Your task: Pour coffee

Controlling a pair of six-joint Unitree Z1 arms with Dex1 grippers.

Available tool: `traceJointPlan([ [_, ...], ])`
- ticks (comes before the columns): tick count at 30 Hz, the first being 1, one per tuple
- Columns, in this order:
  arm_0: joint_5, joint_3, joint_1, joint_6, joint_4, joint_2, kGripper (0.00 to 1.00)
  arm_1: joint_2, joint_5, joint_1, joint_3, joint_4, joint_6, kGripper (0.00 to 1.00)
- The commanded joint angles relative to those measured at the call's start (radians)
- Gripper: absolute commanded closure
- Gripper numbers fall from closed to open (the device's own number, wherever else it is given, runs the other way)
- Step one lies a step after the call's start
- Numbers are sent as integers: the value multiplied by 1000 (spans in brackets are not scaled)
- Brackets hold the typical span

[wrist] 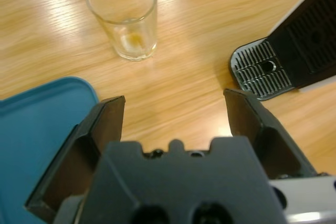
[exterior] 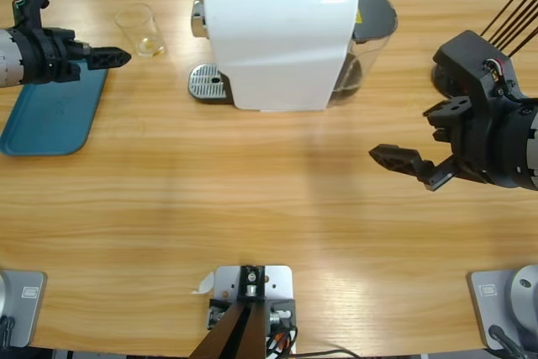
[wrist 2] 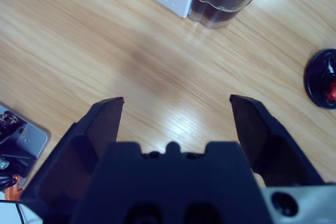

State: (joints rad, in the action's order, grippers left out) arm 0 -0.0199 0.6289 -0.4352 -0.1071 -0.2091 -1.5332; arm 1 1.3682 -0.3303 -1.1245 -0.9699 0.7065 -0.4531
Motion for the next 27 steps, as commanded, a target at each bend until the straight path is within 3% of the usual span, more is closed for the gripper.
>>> traceJointPlan([
  [1,-25,-29,-8,17,-257,-194,174,33,23,8,30,-13,17,105],
  [8,-150,-60,-8,18,-540,-370,174,26,28,11,36,-12,28,105],
  [23,-192,-51,-8,15,-564,-440,164,26,43,38,40,-13,48,105],
  [27,-190,-41,-5,14,-564,-444,96,25,48,42,40,-13,50,105],
])
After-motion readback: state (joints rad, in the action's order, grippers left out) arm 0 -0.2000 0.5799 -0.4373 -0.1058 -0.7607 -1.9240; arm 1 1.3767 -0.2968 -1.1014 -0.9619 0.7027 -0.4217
